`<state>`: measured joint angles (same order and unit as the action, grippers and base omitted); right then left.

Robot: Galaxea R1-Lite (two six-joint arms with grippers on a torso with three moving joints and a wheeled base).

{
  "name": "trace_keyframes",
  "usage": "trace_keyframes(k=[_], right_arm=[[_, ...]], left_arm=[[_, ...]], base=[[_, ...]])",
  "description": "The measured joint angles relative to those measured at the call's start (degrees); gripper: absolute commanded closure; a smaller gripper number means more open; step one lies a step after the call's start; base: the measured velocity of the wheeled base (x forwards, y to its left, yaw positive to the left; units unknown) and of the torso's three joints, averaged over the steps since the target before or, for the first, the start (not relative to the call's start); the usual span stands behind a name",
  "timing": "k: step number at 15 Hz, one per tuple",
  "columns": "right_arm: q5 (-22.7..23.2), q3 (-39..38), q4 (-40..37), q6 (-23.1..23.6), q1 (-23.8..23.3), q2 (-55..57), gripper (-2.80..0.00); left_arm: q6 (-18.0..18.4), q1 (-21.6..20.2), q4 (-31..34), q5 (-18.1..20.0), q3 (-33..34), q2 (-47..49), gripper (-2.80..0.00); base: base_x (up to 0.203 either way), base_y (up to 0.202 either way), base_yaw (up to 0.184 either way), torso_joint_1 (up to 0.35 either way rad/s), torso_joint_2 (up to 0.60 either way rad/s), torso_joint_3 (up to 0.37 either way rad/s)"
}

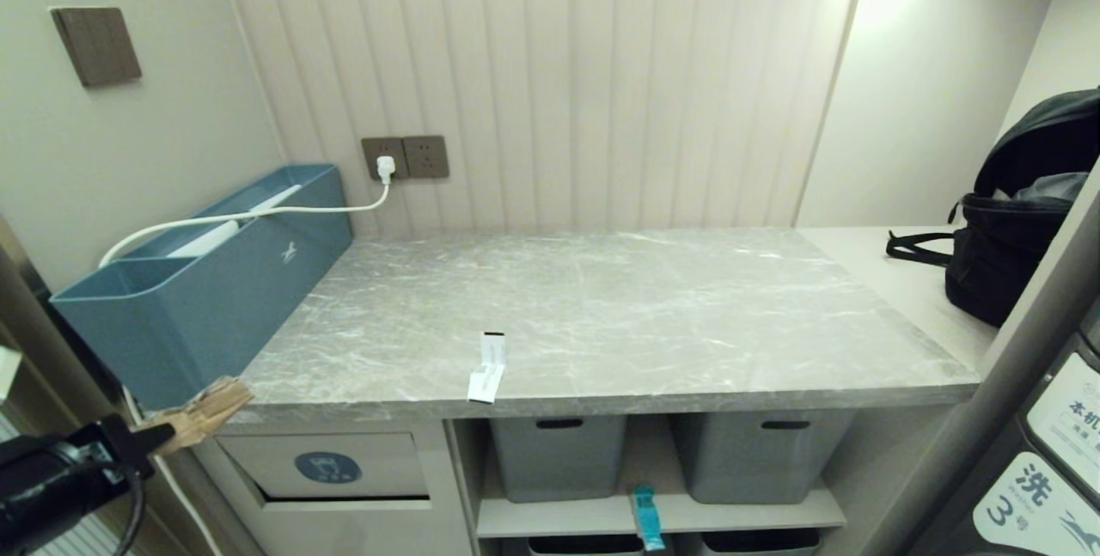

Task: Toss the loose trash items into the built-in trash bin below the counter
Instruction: Put the garbage in the trash can

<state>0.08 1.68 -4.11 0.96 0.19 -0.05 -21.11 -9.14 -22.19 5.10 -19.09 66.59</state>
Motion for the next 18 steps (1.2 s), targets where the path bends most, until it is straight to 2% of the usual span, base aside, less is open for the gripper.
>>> trace_keyframes(k=[3,18], right_arm=[[-0.99,0.05,0.01,-2.61,0.02,0.02,0.0],[-1.04,0.07,0.0,-2.72,0.02,0.05,0.0]], left_arm=[[-0.02,0.0,-0.52,0.02,1.26,-0.29,0.0],[0.01,0.02,-0.61,0.07,7.38,-2.52,0.0]], base=[[0.0,0.0,0.0,-0.245,0.54,0.288],[0.0,0.0,0.0,-0.225,0.51,0.291]])
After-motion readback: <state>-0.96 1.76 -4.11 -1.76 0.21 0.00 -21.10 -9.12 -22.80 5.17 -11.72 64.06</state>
